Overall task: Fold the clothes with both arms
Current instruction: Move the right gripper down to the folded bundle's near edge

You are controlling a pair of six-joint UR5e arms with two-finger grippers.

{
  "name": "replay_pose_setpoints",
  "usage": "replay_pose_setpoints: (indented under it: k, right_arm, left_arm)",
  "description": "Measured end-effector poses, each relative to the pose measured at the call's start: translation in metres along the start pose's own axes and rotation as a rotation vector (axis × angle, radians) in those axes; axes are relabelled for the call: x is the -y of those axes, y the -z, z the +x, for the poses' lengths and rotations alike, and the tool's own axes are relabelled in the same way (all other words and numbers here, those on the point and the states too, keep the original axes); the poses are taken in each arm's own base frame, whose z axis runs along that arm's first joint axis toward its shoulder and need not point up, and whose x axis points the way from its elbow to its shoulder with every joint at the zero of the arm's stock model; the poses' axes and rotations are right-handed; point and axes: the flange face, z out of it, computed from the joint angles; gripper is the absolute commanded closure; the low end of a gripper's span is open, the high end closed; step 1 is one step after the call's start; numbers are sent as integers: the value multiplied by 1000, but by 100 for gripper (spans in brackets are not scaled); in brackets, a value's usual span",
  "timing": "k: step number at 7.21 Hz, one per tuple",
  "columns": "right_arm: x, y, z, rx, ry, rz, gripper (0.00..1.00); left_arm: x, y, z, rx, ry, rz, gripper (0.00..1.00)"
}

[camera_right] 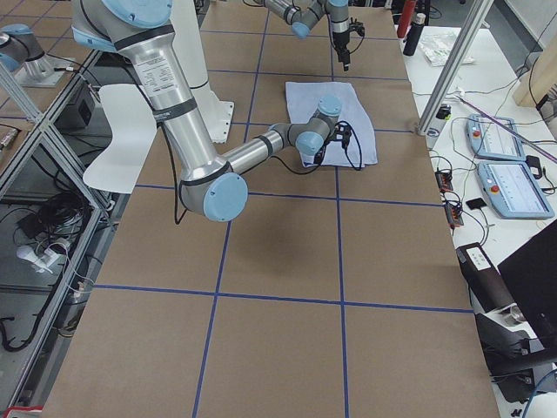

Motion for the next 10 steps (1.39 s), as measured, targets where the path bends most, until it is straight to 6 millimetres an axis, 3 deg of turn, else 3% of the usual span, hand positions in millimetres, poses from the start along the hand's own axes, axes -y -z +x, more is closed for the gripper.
replay_pose_setpoints:
  k: [1, 2, 3, 7, 10]
  right_arm:
    - [-6, -8, -1, -10, 7, 0, 43]
    - [-9, -12, -2, -15, 9, -1, 78]
    - [-10, -13, -2, -16, 10, -2, 100]
    - [-15, -7, 0, -7, 17, -3, 100]
    - [-37, 1, 19, -1, 24, -20, 100]
  left_arm:
    - [-1, 3, 2, -4, -1, 1, 0]
    - [-1, 5, 3, -6, -2, 2, 0]
    - [-1, 6, 2, -6, -2, 3, 0]
    - [-2, 6, 0, -4, -2, 3, 0]
    - [-5, 15, 4, 2, 2, 1, 0]
